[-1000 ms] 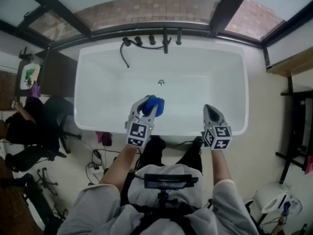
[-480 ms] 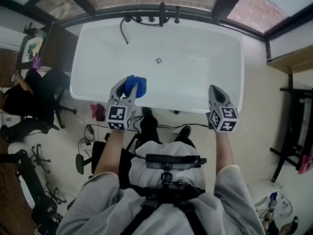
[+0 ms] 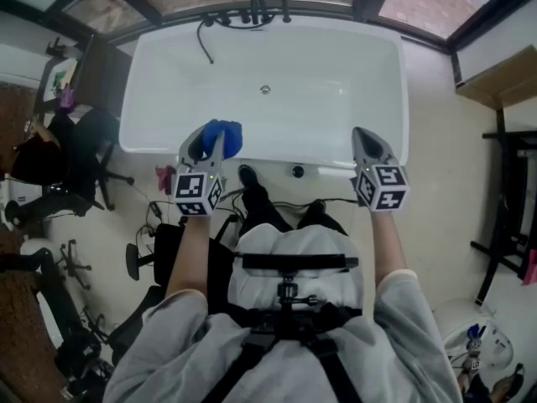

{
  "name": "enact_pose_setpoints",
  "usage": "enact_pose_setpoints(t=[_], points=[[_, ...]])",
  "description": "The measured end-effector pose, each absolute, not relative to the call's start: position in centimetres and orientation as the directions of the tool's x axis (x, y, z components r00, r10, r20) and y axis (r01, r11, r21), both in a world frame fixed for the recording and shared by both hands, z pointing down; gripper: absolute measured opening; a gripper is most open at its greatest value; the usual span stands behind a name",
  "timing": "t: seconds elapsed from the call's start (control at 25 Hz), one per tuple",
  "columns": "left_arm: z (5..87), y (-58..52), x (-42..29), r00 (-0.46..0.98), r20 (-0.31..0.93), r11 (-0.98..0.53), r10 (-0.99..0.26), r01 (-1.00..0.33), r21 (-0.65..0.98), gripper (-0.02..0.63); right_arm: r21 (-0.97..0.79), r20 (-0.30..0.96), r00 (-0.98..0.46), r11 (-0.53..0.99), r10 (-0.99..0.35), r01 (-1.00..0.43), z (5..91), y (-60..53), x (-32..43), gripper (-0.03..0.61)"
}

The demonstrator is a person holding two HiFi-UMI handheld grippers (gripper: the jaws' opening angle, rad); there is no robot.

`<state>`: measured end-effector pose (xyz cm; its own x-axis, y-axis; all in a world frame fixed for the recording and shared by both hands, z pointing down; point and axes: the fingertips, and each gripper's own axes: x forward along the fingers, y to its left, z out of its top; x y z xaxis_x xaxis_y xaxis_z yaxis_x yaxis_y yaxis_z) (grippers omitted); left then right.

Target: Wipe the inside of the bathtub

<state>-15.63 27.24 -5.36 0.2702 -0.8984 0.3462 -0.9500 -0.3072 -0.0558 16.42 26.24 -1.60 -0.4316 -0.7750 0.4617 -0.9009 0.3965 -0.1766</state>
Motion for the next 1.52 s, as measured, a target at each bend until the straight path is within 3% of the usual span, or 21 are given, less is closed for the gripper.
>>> enact_pose_setpoints(t=[0.52,0.88,1.52], points=[[-6.8,30.9,-19.1,0.303,0.359,-0.336,-0.883,-0.941,-0.032,0.112,-0.168,0.519,-0.369,0.331,-0.771,-0.928,-1.2,31.8,15.2,-0.002],[-5.8,32.3,-23.6,0.351,0.39,-0.385,-0.851,-0.923,-0.01,0.112,-0.205,0.526,-0.34,0.271,-0.779,-0.94,-1.1,32.8,10.1,-0.002],[-5.0,33.6,-25.8,0.317,0.404,-0.341,-0.858,-0.94,0.014,0.112,-0.156,0.557,-0.334,0.299,-0.761,-0.941,-0.2,33.2,9.1,-0.002]])
